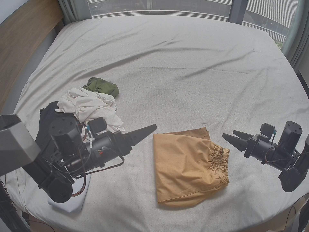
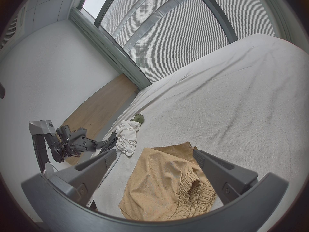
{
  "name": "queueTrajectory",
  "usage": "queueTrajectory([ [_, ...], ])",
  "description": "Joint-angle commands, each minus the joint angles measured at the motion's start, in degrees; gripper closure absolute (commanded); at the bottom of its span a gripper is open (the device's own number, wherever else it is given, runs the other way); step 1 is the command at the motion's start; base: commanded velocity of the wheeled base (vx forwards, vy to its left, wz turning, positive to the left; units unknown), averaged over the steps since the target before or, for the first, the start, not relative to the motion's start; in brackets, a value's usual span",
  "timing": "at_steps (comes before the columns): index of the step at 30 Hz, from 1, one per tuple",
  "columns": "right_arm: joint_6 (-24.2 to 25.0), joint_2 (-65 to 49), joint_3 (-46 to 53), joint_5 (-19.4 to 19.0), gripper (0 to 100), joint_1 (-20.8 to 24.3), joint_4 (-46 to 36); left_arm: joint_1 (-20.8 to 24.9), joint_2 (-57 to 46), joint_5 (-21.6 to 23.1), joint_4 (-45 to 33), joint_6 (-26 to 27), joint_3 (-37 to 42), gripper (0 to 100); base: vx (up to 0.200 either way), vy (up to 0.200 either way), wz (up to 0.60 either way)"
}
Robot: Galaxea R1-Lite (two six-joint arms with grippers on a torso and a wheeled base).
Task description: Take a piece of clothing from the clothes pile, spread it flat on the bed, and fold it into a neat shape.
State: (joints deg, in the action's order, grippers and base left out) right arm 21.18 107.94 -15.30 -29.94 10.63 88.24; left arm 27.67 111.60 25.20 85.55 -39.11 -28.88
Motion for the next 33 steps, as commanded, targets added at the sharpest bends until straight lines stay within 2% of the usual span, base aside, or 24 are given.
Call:
queueTrajectory([
  [1, 0.01, -0.01, 0.18, 0.06, 0, 0.18, 0.01, -1.13, -1.92, 0.82, 1.72, 0.00, 1.81, 0, 0.000, 0.000, 0.00],
  [9, -0.08, 0.35, -0.08, 0.06, 0, -0.87, 0.01, -4.91, -3.06, 0.91, 1.90, 1.14, 3.48, 0, 0.000, 0.000, 0.00],
  [17, -0.08, 0.61, 0.09, 0.06, 0, -1.58, 0.01, -6.40, -2.53, 0.91, 1.90, 10.10, 6.47, 0, 0.000, 0.000, 0.00],
  [25, -0.34, 3.07, 0.09, 0.23, 0, -2.63, 0.01, -7.55, -0.51, 0.29, 2.07, 16.08, 7.17, 0, 0.000, 0.000, 0.00],
  [27, -0.52, 3.69, 0.09, 0.23, 0, -3.60, 0.01, -8.25, 0.54, 0.29, 2.34, 19.51, 7.08, 0, 0.000, 0.000, 0.00],
  [33, -0.52, 5.53, 0.53, 0.23, 0, -4.48, 0.01, -8.07, 0.54, 0.29, 2.69, 20.04, 7.79, 0, 0.000, 0.000, 0.00],
])
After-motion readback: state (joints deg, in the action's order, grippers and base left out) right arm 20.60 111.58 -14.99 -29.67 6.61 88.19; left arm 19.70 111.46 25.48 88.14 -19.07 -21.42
